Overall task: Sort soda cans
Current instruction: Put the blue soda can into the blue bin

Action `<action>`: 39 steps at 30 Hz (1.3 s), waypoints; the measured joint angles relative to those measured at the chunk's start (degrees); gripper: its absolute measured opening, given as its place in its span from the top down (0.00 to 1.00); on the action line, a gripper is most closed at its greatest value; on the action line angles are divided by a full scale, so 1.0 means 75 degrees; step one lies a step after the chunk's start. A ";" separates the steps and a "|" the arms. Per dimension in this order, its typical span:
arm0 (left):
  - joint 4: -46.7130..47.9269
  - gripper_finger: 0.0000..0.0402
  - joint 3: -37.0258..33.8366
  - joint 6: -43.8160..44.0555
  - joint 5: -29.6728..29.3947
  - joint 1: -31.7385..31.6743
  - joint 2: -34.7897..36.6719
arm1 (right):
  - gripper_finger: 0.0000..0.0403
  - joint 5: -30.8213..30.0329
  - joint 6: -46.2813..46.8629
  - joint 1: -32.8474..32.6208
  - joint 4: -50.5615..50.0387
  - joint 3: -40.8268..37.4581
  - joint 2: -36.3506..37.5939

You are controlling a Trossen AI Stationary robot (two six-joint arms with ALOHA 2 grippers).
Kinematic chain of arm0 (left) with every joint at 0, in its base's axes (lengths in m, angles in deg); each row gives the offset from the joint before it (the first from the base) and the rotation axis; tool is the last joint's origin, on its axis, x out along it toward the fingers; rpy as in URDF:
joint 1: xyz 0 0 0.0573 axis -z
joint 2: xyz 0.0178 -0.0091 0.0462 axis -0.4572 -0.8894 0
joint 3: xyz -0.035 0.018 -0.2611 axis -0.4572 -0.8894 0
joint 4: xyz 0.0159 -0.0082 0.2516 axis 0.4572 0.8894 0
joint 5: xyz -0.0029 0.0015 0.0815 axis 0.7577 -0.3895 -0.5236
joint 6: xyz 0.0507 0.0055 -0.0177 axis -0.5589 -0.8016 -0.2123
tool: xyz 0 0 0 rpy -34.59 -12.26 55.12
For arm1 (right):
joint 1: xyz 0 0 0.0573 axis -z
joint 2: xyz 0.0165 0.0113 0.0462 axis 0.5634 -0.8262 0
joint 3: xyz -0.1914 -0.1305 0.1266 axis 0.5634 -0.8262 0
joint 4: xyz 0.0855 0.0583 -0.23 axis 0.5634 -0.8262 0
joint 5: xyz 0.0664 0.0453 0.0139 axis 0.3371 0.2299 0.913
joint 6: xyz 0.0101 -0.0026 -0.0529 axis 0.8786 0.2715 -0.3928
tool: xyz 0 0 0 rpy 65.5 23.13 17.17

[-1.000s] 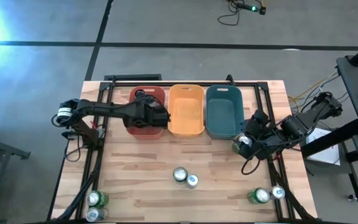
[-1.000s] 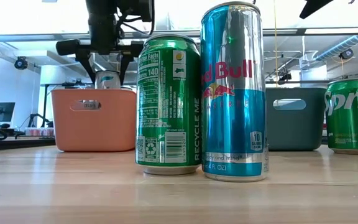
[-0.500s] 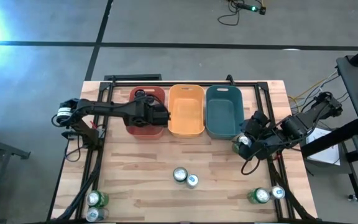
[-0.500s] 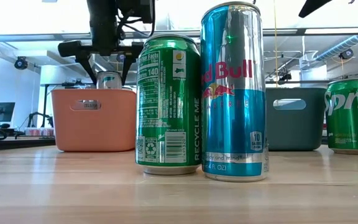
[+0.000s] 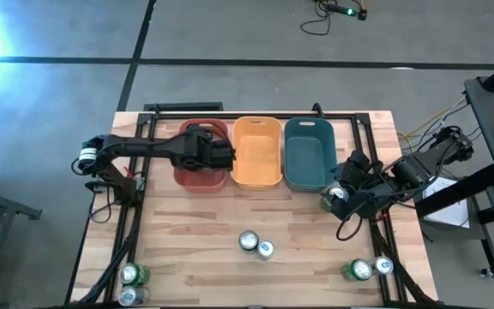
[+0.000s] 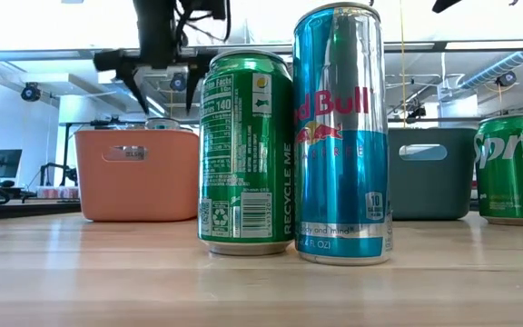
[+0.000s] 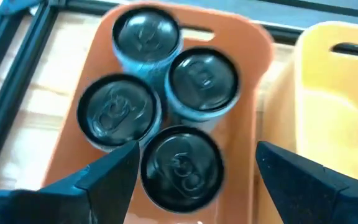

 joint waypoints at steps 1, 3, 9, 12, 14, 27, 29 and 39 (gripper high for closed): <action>0.0152 0.24 0.0216 -0.0147 -0.0028 0.0039 0.0000 | 0.11 -0.0031 -0.0045 0.0000 0.0000 0.0000 0.0000; 0.0436 0.24 0.0708 -0.0506 -0.0157 0.0170 0.0017 | 0.11 -0.0049 -0.0058 0.0015 0.0002 -0.0003 -0.0009; 0.0438 0.24 0.2672 -0.3297 -0.1202 0.0849 0.0029 | 0.11 -0.0047 -0.1177 0.0051 0.1152 -0.0308 -0.0011; 0.0262 0.24 0.3534 -0.4852 -0.1743 0.1204 0.0029 | 0.11 0.0312 -0.2435 0.0074 0.2246 -0.0664 -0.0023; 0.0211 0.24 0.4017 -0.5719 -0.1840 0.1421 0.0029 | 0.11 0.0556 -0.2915 0.0142 0.3077 -0.0907 -0.0058; -0.0258 0.24 0.5114 -0.7622 -0.1784 0.3737 0.0029 | 0.11 0.1329 -0.3147 0.0005 0.6127 -0.1059 -0.2076; -0.0252 0.24 0.5098 -0.7592 -0.1787 0.4033 0.0029 | 0.11 0.1361 -0.3065 -0.0106 0.6129 -0.0906 -0.2486; -0.0258 0.24 0.4963 -0.6748 -0.1828 0.4626 0.0029 | 0.11 0.1364 -0.2634 -0.0408 0.6558 -0.0525 -0.3970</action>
